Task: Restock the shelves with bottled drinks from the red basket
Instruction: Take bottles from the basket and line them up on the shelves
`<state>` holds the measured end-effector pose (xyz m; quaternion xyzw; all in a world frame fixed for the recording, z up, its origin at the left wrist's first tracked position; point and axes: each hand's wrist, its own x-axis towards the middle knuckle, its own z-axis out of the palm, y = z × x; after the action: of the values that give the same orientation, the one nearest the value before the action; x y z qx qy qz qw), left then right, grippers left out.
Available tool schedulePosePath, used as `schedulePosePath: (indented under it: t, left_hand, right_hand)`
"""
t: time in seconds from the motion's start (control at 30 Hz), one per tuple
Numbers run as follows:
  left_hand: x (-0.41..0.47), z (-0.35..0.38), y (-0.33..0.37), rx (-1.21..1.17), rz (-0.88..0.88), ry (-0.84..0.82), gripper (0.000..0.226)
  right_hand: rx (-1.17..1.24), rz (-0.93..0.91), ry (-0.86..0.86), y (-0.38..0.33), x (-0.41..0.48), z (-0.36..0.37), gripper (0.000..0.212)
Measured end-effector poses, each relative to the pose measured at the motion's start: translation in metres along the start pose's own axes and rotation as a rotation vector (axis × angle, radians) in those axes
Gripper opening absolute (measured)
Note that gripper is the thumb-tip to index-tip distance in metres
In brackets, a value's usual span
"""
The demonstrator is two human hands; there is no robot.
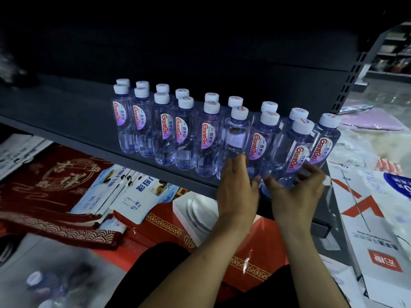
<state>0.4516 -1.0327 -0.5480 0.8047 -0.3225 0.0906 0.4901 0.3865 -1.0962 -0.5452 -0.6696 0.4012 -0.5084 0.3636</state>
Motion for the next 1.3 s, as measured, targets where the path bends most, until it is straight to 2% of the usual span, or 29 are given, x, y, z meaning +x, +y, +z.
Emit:
schedulePosePath:
  t: [0.07,0.13,0.27,0.4,0.53,0.67,0.83,1.0,1.13,1.3]
  left_hand:
    - [0.0,-0.012,-0.002,0.078,0.051,0.031,0.032]
    - [0.005,-0.031,-0.009,0.191,0.08,0.13,0.025]
    - [0.016,-0.088,-0.033,0.426,0.05,0.287,0.04]
    - [0.005,-0.151,-0.062,0.607,-0.025,0.315,0.044]
    - [-0.014,-0.217,-0.081,0.79,-0.26,0.241,0.039]
    - [-0.044,-0.29,-0.102,0.929,-0.412,0.262,0.028]
    - [-0.112,-0.39,-0.143,1.04,-0.611,0.313,0.018]
    - [-0.214,-0.471,-0.189,1.179,-0.929,0.316,0.019]
    - [-0.312,-0.511,-0.227,1.107,-1.203,0.366,0.022]
    - [-0.434,-0.536,-0.263,0.754,-1.599,0.431,0.027]
  right_hand:
    - [0.015,-0.058,0.126,-0.015,-0.013,0.003,0.068]
    - [0.072,-0.191,0.178,-0.029,-0.027,0.008,0.055]
    - [0.102,-0.277,-0.056,-0.052,-0.048,0.032,0.037]
    - [0.088,-0.341,-0.274,-0.083,-0.075,0.069,0.023]
    - [0.149,-0.345,-0.511,-0.108,-0.121,0.107,0.021]
    - [0.148,-0.363,-0.772,-0.143,-0.184,0.143,0.017]
    - [0.192,-0.566,-1.109,-0.182,-0.276,0.166,0.017]
    - [0.222,-0.712,-1.389,-0.204,-0.374,0.187,0.02]
    - [0.226,-0.805,-1.628,-0.211,-0.467,0.199,0.018]
    - [0.15,-0.937,-1.915,-0.208,-0.573,0.204,0.016]
